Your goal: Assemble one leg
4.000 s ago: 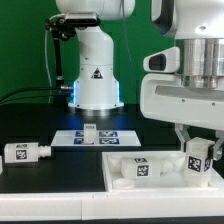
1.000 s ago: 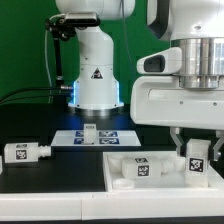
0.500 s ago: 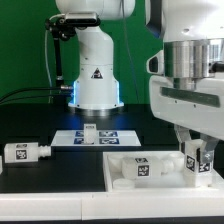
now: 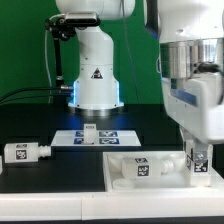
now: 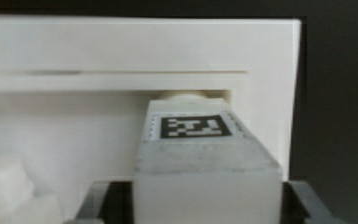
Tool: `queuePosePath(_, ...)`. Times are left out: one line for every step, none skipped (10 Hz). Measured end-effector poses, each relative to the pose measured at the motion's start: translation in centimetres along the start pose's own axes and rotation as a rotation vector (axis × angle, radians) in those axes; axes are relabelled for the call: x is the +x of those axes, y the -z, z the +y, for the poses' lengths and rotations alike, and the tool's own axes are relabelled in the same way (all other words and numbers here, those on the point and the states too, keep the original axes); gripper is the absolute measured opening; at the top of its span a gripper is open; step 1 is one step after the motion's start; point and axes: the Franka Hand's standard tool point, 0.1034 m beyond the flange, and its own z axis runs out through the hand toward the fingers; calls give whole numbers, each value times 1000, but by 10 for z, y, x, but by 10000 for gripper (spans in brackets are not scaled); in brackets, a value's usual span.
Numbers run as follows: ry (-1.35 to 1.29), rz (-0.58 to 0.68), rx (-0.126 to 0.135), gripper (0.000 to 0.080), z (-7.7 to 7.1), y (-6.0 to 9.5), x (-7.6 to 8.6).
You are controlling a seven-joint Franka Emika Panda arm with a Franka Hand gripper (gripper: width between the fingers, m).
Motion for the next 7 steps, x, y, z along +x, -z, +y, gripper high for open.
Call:
queuePosePath(-115, -9, 1, 287, 0, 0, -1)
queuePosePath(-244, -26, 11, 287, 0, 0, -2)
queuePosePath(-301, -39, 23, 287, 1, 0, -2)
queuePosePath(-325, -42, 34, 288, 1, 0, -2)
queuePosePath(-319, -36, 37, 288, 1, 0, -2)
queuePosePath(-298, -34, 36, 288, 2, 0, -2)
queuePosePath(-291, -33, 36, 397, 2, -1, -2)
